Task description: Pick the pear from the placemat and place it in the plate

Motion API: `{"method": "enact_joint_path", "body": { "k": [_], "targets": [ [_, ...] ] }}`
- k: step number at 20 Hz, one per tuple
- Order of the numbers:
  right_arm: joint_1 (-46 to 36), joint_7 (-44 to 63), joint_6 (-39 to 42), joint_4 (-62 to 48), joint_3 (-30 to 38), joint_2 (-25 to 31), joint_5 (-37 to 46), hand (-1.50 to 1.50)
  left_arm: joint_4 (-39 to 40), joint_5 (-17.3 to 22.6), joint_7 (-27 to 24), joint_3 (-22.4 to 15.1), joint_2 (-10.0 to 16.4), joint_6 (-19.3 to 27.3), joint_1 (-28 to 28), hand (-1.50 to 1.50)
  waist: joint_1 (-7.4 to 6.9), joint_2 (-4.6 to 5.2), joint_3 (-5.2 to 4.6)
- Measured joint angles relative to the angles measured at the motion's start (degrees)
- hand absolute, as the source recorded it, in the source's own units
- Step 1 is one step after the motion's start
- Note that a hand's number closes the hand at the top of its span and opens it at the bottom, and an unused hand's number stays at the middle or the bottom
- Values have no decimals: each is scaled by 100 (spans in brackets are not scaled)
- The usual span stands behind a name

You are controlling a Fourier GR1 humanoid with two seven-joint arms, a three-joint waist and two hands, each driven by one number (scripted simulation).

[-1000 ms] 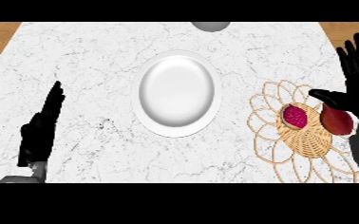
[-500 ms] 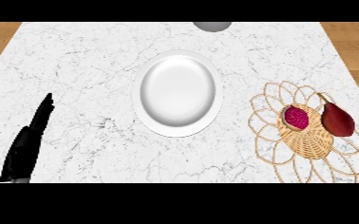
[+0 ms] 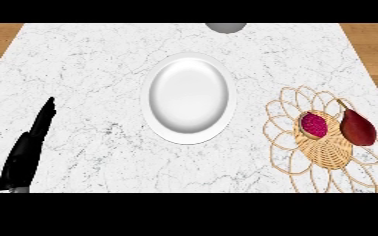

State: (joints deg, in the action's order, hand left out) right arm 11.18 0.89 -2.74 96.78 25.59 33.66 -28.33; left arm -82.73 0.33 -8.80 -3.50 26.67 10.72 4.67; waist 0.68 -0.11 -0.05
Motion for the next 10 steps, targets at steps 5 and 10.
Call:
{"method": "enact_joint_path", "body": {
  "k": [5, 10],
  "targets": [
    [-6, 804, 501, -277, -46, 853, 171, -150, -51, -94, 12, -52, -51, -32, -19, 0, -73, 13, 3],
    [-391, 1447, 952, -777, -323, 1363, 340, -150, -168, -160, 104, -47, -99, -80, -8, 0, -123, 18, 4]
  ]
}}
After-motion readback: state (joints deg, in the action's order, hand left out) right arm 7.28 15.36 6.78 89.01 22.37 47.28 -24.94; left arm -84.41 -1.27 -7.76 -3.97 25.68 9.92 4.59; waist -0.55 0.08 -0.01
